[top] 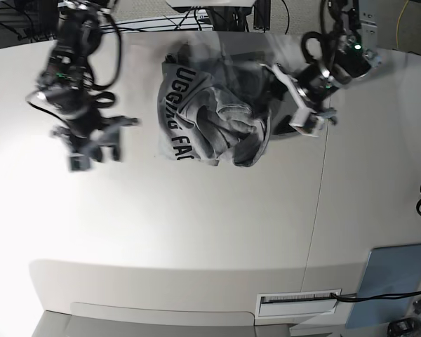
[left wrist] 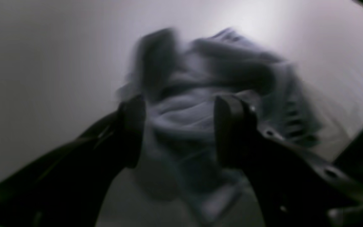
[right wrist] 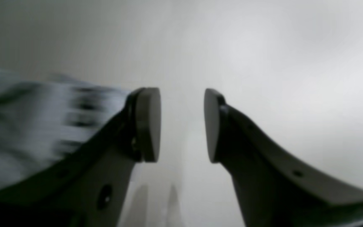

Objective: Fold the T-shirt properly
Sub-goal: 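Release the folded end and raise the right gripper away, then press and tuck the loose fabric flat with the left gripper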

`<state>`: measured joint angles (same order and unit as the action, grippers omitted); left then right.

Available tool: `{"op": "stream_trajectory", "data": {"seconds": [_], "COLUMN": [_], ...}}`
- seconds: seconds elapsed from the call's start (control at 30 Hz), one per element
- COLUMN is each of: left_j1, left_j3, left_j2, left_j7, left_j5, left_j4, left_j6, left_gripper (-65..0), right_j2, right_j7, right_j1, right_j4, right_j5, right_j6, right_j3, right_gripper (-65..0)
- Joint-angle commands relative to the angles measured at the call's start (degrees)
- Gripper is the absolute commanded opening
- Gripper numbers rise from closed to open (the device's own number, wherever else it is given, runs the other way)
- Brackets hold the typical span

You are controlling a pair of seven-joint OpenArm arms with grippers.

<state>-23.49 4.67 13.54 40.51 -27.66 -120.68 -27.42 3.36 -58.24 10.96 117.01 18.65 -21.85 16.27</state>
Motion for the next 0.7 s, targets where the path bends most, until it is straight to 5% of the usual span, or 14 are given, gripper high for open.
{"op": "stream_trajectory", "data": {"seconds": [0.0, 0.17, 0.47, 0.6, 0.67], "left_j1": [0.02, 1.25, 3.34, 3.30, 2.93], "left_j3": [-1.97, -12.20, -24.26, -23.89, -22.71], "left_j2": [0.24, 0.24, -0.50, -0.33, -0.33], "left_j7": [-1.14, -1.97, 0.63, 1.88, 3.34], "left_j5": [0.70, 10.25, 21.51, 21.44, 21.46], "left_j4": [-0.98, -0.96, 2.14, 1.97, 0.15], "left_j6": [1.49, 11.23, 20.15, 20.20, 20.98], "left_gripper": [-29.6, -29.6, -31.2, -58.8, -62.7], "right_j2": [1.46, 6.05, 7.13, 7.13, 7.13], "right_j7": [1.25, 1.11, -0.50, -0.26, -0.11], "right_j1": [0.44, 4.61, 6.82, 6.82, 6.82], "right_j4": [1.05, 1.05, 1.05, 1.05, 1.05], "right_j5": [0.87, 2.82, 4.00, 4.00, 4.00], "right_j6": [-0.07, 0.02, 0.02, 0.00, -0.02], "right_j3": [1.75, 8.17, 10.84, 10.84, 10.84], "right_gripper": [-42.1, -42.1, -42.1, -42.1, -42.1]}}
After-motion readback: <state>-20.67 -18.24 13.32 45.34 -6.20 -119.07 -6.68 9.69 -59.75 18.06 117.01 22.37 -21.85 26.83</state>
